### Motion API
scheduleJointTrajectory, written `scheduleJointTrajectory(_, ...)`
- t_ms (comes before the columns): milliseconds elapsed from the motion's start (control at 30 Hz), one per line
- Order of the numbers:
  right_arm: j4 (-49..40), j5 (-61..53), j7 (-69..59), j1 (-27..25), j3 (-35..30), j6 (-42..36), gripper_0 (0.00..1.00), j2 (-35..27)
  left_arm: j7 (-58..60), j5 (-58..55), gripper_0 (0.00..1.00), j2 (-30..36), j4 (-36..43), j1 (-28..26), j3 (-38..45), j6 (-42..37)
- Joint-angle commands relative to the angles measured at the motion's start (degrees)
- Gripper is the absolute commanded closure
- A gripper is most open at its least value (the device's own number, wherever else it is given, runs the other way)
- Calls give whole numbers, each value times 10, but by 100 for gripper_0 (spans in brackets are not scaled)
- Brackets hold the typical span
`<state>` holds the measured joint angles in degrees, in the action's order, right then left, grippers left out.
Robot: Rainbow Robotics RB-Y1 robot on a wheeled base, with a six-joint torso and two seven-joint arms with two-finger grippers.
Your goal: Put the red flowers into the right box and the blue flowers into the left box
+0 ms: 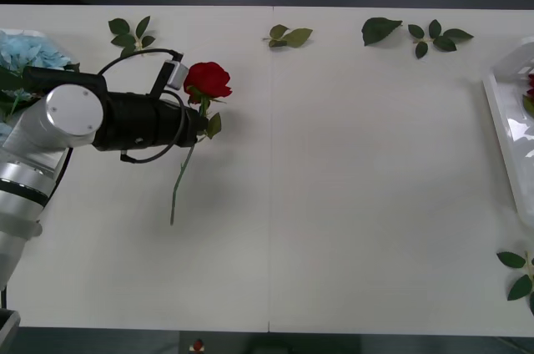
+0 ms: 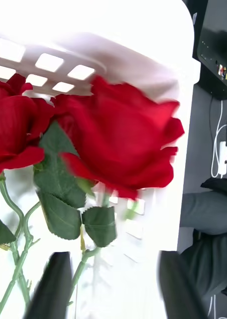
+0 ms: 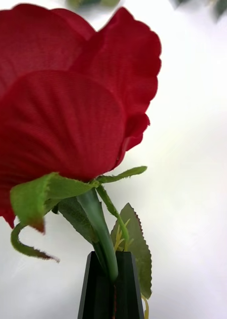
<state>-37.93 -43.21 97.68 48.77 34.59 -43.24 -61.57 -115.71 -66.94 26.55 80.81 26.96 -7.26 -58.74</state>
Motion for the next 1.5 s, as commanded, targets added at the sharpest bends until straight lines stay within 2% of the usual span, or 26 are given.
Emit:
scheduleJointTrajectory(33,-3,-46,74,15,-7,1,24,-14,25,-102,100,39,44,11,45,-37)
scheduleJointTrajectory(167,-24,-146,143,16,-25,-32,20,-32,20,-206,100,44,46,10,88,-74)
scheduleJointTrajectory(367,-112,-385,248,-5,-53,-119,18,-77,15,-326,100,37,46,10,146,-114)
scheduleJointTrajectory(500,-199,-614,295,-65,-65,-129,17,-99,10,-384,100,-4,46,10,172,-103)
scheduleJointTrajectory(633,-304,-711,332,-132,-100,-114,15,-109,-7,-405,100,-53,46,14,190,-83)
scheduleJointTrajectory(667,-354,-734,339,-164,-123,-103,15,-114,-25,-405,100,-75,46,17,193,-76)
scheduleJointTrajectory(800,-482,-776,339,-258,-196,-67,15,-113,-51,-396,100,-129,46,28,193,-60)
scheduleJointTrajectory(933,-617,-815,336,-344,-245,6,15,-94,-55,-342,100,-183,46,44,195,-55)
scheduleJointTrajectory(1100,-694,-829,339,-362,-245,39,15,-43,-65,-272,100,-237,46,51,190,-51)
scheduleJointTrajectory(1233,-705,-804,336,-357,-236,38,15,-3,-72,-241,100,-260,46,51,179,-40)
scheduleJointTrajectory(1300,-706,-769,333,-345,-216,38,15,38,-79,-224,100,-276,46,52,162,-22)
scheduleJointTrajectory(1500,-696,-682,336,-336,-182,35,15,125,-85,-183,100,-276,46,58,126,21)
